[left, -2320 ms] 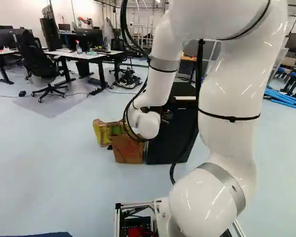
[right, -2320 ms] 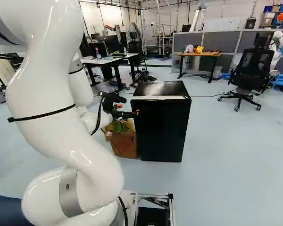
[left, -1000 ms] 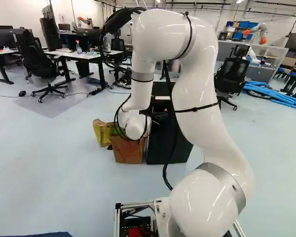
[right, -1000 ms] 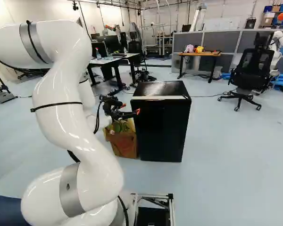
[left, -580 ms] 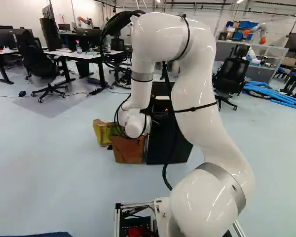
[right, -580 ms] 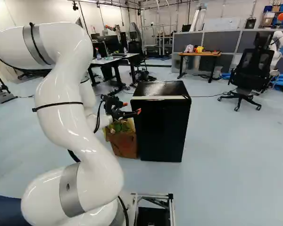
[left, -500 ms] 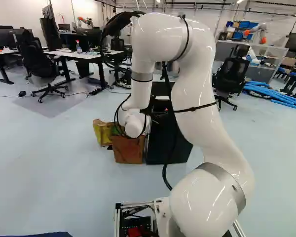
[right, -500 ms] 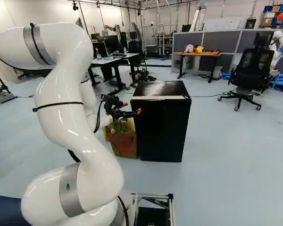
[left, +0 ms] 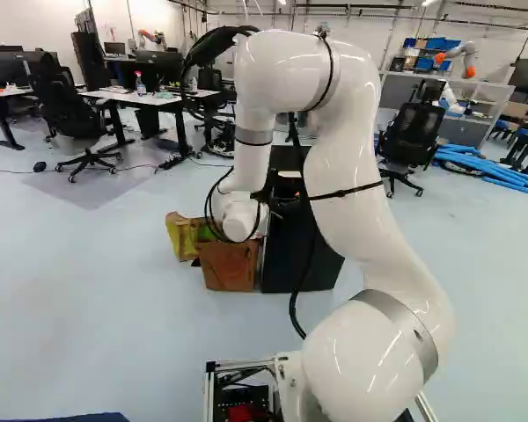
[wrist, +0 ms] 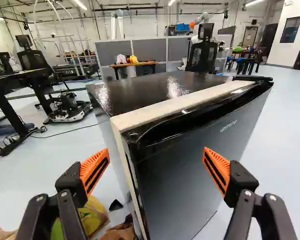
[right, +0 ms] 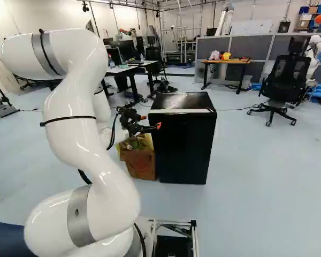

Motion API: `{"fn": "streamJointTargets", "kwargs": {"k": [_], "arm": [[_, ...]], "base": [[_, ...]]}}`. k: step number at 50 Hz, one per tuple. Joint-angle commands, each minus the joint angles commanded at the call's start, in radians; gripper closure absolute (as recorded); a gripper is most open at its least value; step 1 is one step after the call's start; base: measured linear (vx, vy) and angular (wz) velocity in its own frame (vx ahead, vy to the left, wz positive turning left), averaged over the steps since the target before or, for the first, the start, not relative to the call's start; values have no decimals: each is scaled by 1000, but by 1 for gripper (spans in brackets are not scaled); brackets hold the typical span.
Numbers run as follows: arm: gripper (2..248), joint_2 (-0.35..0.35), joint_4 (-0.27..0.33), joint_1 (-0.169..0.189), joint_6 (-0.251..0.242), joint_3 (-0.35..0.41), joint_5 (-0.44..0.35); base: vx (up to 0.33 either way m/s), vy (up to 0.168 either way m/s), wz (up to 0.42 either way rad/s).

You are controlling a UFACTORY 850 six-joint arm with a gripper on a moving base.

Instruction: Grab a drink from the fridge

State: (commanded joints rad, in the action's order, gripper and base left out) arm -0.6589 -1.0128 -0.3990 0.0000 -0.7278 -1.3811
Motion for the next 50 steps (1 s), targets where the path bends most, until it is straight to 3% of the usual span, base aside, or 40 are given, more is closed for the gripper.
{"fn": "streamJointTargets", "kwargs": {"k": [50], "arm": [[3,-5,-31,7,0,-8,-42]], "base": [[0,0,0]]}}
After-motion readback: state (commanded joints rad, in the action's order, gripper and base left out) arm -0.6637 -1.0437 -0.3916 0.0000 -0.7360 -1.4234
